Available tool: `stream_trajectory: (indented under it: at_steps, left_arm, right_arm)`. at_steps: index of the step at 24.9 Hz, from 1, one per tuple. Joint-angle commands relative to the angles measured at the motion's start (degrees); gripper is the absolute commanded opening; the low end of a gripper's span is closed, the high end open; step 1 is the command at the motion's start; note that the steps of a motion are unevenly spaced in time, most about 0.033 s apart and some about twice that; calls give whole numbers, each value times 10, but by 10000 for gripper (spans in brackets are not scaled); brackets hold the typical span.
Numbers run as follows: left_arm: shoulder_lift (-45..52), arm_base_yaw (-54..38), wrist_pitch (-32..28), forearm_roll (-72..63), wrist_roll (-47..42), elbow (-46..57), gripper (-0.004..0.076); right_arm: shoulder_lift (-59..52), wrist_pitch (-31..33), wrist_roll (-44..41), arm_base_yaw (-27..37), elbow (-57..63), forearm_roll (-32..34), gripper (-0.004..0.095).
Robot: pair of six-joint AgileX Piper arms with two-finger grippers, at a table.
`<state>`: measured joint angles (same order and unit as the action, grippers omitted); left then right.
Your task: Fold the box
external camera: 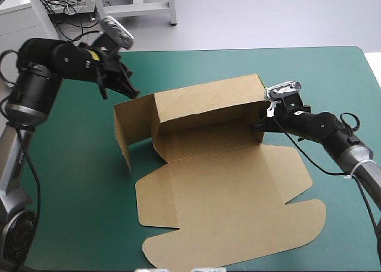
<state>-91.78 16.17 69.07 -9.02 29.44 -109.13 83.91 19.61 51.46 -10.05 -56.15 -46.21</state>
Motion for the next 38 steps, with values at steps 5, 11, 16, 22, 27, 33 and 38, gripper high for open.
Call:
stream_trajectory:
  at_steps: [5, 11, 16, 22, 27, 33, 38]
  left_arm:
    - [-8, -197, 2, -132, -150, 8, -8]
    - [-22, -267, 54, -107, -144, 65, -8]
    - [-22, -273, 39, -104, -133, 127, -8]
    - [-23, -273, 21, -96, -133, 154, -8]
    - [-23, -273, 24, -94, -130, 154, -8]
    - [-23, -273, 34, -88, -125, 154, -8]
    - [-23, -273, 49, -88, -125, 154, -8]
  right_arm:
    - [-18, -1, -3, 1, -21, -20, -18]
    - [-18, -2, -3, 1, -21, -19, -18]
    - [-18, -2, -3, 1, -21, -19, -18]
    - [-18, 0, -4, 1, -21, -19, -18]
    - [-18, 26, -112, 1, -59, 28, -17]
    - [-17, 239, -449, 1, -243, 346, -6]
    - [-5, 369, -495, 1, -353, 363, -6]
